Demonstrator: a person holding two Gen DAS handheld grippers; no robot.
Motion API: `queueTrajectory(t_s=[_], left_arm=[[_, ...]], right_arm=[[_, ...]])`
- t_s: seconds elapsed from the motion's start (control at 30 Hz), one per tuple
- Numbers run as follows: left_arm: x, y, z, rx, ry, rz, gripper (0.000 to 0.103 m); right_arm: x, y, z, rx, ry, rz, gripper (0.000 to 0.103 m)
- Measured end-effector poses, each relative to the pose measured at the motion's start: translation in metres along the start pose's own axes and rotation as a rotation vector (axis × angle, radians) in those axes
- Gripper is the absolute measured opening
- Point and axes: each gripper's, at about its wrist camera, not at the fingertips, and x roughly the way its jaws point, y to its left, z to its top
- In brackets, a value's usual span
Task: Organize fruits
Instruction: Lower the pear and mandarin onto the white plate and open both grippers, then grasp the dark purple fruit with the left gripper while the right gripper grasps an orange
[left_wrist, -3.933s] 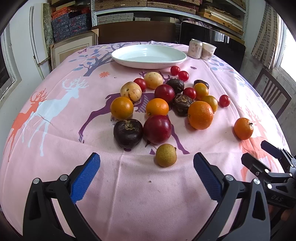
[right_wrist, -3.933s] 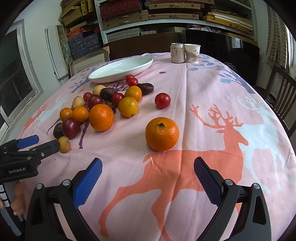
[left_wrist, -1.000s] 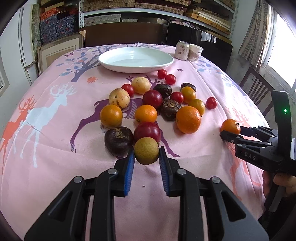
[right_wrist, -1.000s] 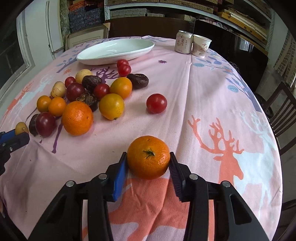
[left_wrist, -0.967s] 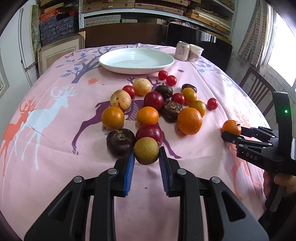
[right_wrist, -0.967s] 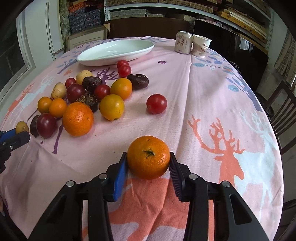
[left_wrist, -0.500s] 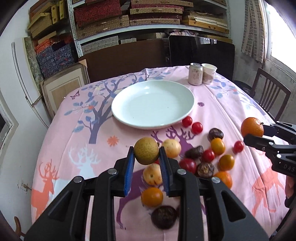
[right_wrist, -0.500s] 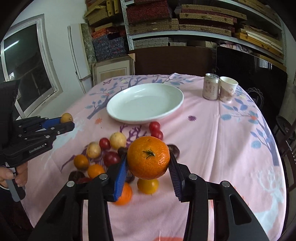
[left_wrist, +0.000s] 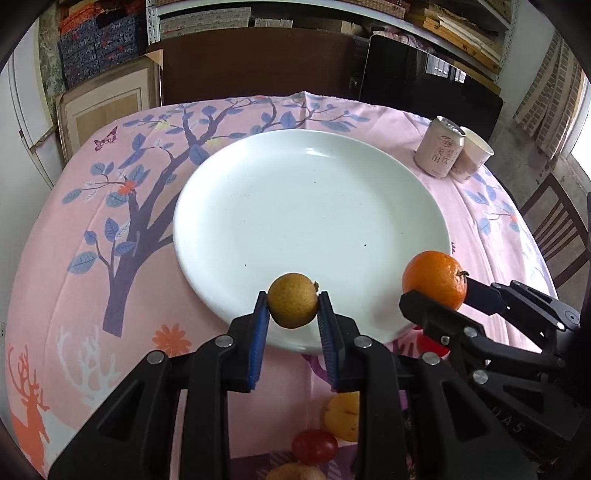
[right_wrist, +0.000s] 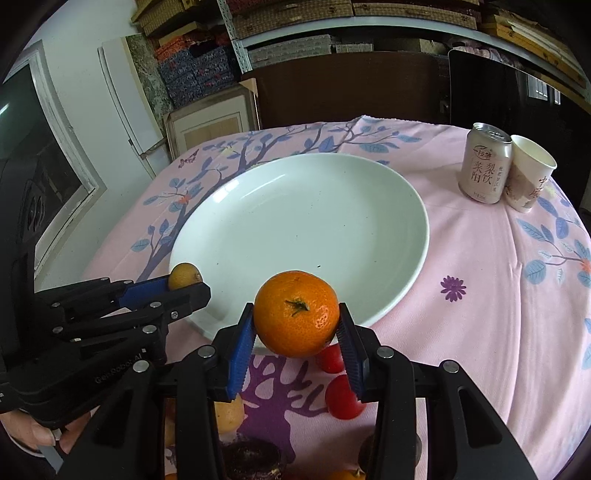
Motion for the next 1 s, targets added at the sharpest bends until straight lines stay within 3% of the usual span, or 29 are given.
queueTrajectory(t_s=[0.07, 0.1, 0.23, 0.5, 0.7, 1.0], left_arm=[[0.008, 0.003, 0.003, -0.023, 0.016, -0.013, 0.026], [0.009, 0.004, 0.004, -0.035, 0.026, -0.023, 0.028], [-0.001, 0.010, 0.002, -0.061, -0.010, -0.016, 0.063], [-0.062, 0.007, -0.048, 0.056, -0.086, 0.008, 0.087], [-0.084, 0.006, -0.107, 0.076, -0.069, -0.002, 0.089], [-0.098, 0.011, -0.161, 0.065, -0.058, 0.042, 0.089]], right_arm=[[0.006, -0.001, 0.002, 0.008, 0.001, -0.001, 0.045], [0.007, -0.002, 0.003, 0.017, 0.001, 0.003, 0.050], [-0.006, -0.009, -0.002, 0.041, -0.023, 0.030, 0.054], [-0.070, -0.019, -0.057, -0.040, -0.046, 0.056, 0.062], [-0.103, 0.004, -0.122, -0.203, 0.000, 0.051, 0.062], [-0.105, 0.023, -0.166, -0.212, 0.074, 0.070, 0.062]])
